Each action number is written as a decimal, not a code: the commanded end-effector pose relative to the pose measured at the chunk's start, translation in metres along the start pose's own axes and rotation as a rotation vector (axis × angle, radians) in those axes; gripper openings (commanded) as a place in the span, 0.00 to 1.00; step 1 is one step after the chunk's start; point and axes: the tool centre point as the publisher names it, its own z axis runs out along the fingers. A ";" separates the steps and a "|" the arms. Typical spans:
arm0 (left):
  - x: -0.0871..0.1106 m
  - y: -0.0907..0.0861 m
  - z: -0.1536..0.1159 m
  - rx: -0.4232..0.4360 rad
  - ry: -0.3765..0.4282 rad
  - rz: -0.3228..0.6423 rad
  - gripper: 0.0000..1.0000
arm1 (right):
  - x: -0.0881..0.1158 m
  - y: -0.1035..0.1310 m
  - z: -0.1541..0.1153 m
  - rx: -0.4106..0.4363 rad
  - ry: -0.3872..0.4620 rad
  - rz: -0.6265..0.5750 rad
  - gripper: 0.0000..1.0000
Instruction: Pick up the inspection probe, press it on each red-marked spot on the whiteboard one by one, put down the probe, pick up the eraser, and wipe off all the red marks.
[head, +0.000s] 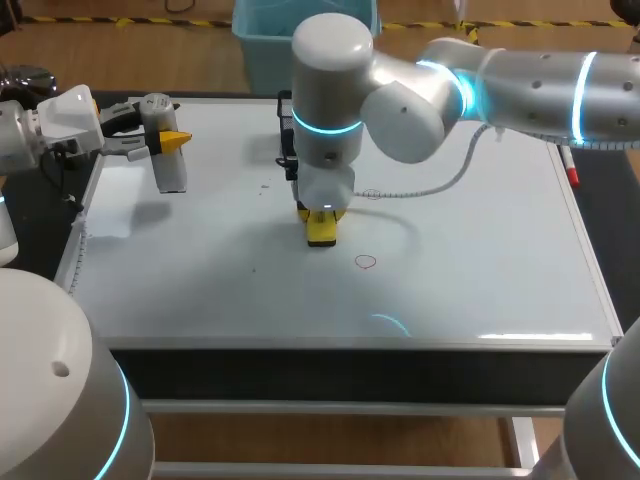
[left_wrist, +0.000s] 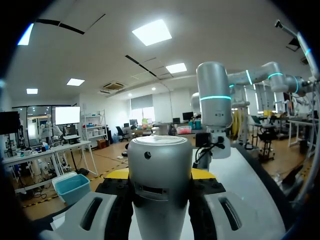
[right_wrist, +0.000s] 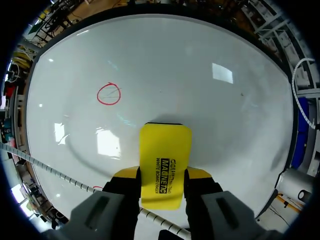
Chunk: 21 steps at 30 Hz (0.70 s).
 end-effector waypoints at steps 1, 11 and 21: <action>0.000 -0.001 0.000 0.000 -0.002 0.001 0.00 | 0.012 -0.001 0.003 -0.004 0.005 0.008 0.00; 0.000 -0.001 0.000 0.000 -0.002 0.001 0.00 | 0.040 0.000 0.005 -0.006 0.026 0.050 0.00; 0.000 -0.001 0.000 0.000 -0.002 0.001 0.00 | 0.054 -0.003 -0.015 0.024 -0.002 0.059 0.00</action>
